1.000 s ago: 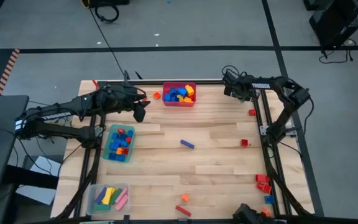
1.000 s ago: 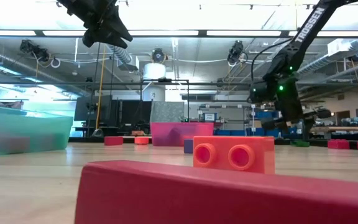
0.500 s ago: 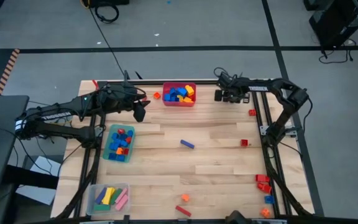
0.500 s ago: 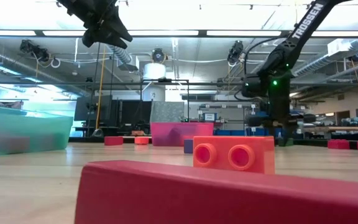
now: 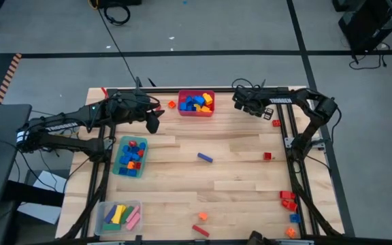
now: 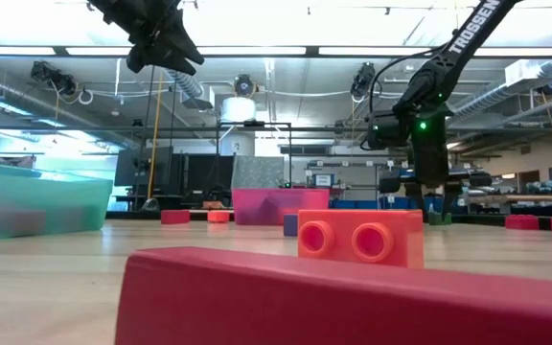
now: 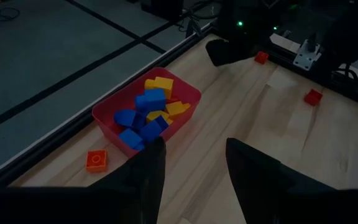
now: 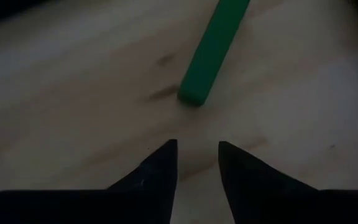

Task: Sort blocks by size
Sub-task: Put the green rectangle block into the transparent bin

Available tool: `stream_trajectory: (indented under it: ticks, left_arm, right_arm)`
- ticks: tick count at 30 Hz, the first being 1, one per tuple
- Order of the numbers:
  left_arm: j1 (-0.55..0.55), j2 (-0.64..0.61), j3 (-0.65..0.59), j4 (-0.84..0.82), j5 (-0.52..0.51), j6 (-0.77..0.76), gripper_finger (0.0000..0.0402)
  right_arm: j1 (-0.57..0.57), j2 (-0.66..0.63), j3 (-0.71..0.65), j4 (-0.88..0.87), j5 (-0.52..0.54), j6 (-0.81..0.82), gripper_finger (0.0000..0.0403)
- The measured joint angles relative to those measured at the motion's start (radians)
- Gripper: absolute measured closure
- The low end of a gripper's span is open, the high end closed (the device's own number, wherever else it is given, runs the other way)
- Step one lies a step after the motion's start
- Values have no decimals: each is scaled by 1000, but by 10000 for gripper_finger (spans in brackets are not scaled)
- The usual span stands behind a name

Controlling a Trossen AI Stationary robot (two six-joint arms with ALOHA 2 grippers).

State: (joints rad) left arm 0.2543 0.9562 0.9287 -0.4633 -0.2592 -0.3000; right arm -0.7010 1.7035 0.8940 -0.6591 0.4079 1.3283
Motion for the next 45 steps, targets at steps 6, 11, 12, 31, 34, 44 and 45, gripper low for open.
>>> stream_trajectory:
  ticks: [6,11,12,31,34,44,45]
  left_arm:
    - [0,0,0,-3,0,0,224]
    - [0,0,0,-3,0,33,224]
    - [0,0,0,-3,0,34,224]
    - [0,0,0,-29,-43,38,224]
    - [0,0,0,-18,-43,37,224]
    - [0,0,0,121,-43,1,224]
    - [0,0,0,138,-43,-16,224]
  right_arm:
    - [-31,0,0,34,59,2,246]
    - [-83,0,0,91,43,-44,225]
    - [-93,0,0,93,43,-43,222]
    - [-74,13,4,156,-93,-340,331]
    - [0,-59,5,174,-174,-497,331]
    - [389,-481,5,198,-78,-512,331]
    - [434,-519,6,216,-53,-509,331]
